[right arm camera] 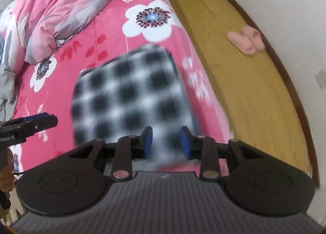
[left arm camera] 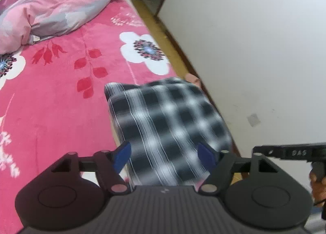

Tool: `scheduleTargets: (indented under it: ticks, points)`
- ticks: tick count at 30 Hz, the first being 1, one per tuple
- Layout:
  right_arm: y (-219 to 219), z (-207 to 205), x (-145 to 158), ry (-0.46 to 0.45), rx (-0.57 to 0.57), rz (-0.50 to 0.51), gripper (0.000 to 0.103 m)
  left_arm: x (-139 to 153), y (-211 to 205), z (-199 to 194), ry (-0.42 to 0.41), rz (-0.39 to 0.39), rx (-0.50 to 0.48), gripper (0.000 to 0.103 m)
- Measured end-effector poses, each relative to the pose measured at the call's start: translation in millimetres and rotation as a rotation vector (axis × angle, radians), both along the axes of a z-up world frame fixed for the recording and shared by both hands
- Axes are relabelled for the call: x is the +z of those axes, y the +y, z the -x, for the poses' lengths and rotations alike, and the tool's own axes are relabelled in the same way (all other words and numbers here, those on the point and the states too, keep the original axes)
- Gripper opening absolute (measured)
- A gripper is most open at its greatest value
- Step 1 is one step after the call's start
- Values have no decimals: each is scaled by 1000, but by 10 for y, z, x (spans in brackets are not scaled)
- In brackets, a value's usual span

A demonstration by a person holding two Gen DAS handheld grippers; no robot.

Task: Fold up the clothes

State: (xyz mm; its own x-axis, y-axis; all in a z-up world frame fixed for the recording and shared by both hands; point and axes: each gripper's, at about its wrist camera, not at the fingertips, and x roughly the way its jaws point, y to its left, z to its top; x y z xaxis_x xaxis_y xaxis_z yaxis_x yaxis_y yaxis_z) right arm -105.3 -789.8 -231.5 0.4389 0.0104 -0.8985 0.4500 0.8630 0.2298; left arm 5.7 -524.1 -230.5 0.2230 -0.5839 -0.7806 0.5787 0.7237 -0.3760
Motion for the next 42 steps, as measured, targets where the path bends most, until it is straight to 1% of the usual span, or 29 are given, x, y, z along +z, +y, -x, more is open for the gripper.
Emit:
scheduleTargets:
  ticks: [1, 2, 5, 6, 9, 12, 13, 14, 17, 22, 25, 27, 31, 36, 42]
  points:
    - [149, 125, 84, -3, -16, 0, 39, 94, 114, 111, -3, 8, -8, 81]
    - [299, 250, 169, -6, -32, 0, 46, 183, 226, 216, -6, 12, -13, 86]
    - [752, 576, 415, -23, -65, 24, 55, 437, 579, 523, -26, 30, -16, 93]
    - [885, 646, 488, -29, -71, 41, 57, 505, 667, 601, -34, 28, -16, 94]
    - [1231, 832, 681, -39, -96, 86, 69, 706, 923, 805, -55, 20, -12, 94]
    - [1479, 951, 830, -42, -104, 101, 73, 902, 1125, 914, -78, 2, 14, 95]
    - [1552, 974, 881, -47, -102, 103, 76, 967, 1187, 943, -87, -5, 25, 95]
    - [1613, 983, 926, -52, -96, 107, 79, 1033, 1250, 965, -102, -11, 43, 96]
    - [1798, 953, 1074, -83, -52, 139, 81, 1205, 1388, 992, -134, -17, 103, 97]
    - [1919, 874, 1286, -145, 23, 165, 85, 1403, 1445, 1052, -172, -24, 190, 97]
    - [1917, 855, 1382, -159, 41, 167, 85, 1514, 1468, 1092, -194, -30, 239, 98]
    - [1907, 875, 1428, -178, 47, 162, 89, 1587, 1482, 1119, -208, -33, 271, 98]
    - [1889, 949, 1461, -187, 39, 157, 91, 1607, 1487, 1211, -207, -42, 300, 98]
    - [1879, 1049, 1480, -181, 31, 159, 92, 1565, 1496, 1276, -184, -63, 337, 98]
    - [1897, 1124, 1489, -162, 11, 180, 95, 1564, 1484, 1378, -178, -80, 351, 99]
